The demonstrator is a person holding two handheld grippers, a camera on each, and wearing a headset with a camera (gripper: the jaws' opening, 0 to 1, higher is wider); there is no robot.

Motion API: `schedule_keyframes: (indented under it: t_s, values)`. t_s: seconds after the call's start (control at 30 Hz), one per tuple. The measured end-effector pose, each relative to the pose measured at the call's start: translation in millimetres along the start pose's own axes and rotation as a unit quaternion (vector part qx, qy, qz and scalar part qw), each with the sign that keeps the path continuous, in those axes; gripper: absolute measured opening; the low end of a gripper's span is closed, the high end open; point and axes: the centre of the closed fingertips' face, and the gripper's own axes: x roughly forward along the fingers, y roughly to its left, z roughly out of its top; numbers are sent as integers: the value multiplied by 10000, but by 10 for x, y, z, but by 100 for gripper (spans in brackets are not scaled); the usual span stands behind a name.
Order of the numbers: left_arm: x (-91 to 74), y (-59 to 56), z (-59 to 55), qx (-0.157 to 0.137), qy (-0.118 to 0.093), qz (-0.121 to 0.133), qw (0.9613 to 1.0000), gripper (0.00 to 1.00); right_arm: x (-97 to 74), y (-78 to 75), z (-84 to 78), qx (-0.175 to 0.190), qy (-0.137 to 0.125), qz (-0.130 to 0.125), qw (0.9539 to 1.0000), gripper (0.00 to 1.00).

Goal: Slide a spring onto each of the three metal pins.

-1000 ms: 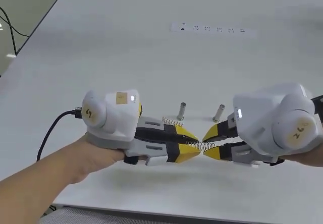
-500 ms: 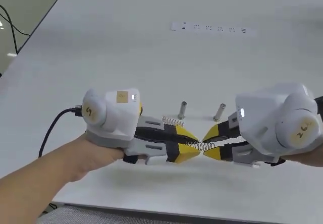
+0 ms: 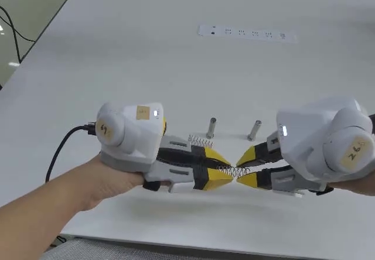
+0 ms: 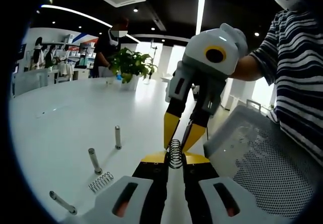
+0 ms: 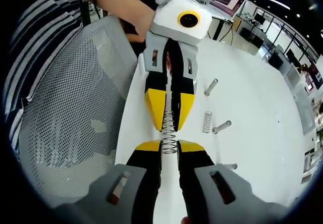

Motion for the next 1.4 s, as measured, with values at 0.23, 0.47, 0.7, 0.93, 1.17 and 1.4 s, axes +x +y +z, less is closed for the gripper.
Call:
schedule_keyframes:
  t_s: [0.23, 0.47, 0.7, 0.93, 1.17, 1.4]
  values:
    - [-13, 9, -2, -2, 7, -3, 10000, 7, -23, -2, -77, 75, -14, -38, 10000, 13]
    - [10, -8, 2, -11, 24, -35, 10000, 7, -23, 1, -85, 7, -52, -31, 10000, 13]
    - [4, -12, -4, -28, 27, -60, 10000, 8, -46, 10, -73, -169, -108, -31, 9998, 12]
    - [4, 7, -35, -26, 71, -33, 10000, 7, -90, -12, -37, -322, -212, -66, 9992, 12]
    - [2, 11, -77, 27, 170, -41, 9998, 7, -117, -27, 40, -337, -381, -104, 9986, 13]
    - [12, 4, -97, 80, 207, -39, 9997, 7, -138, -22, 85, -324, -477, -84, 9983, 12]
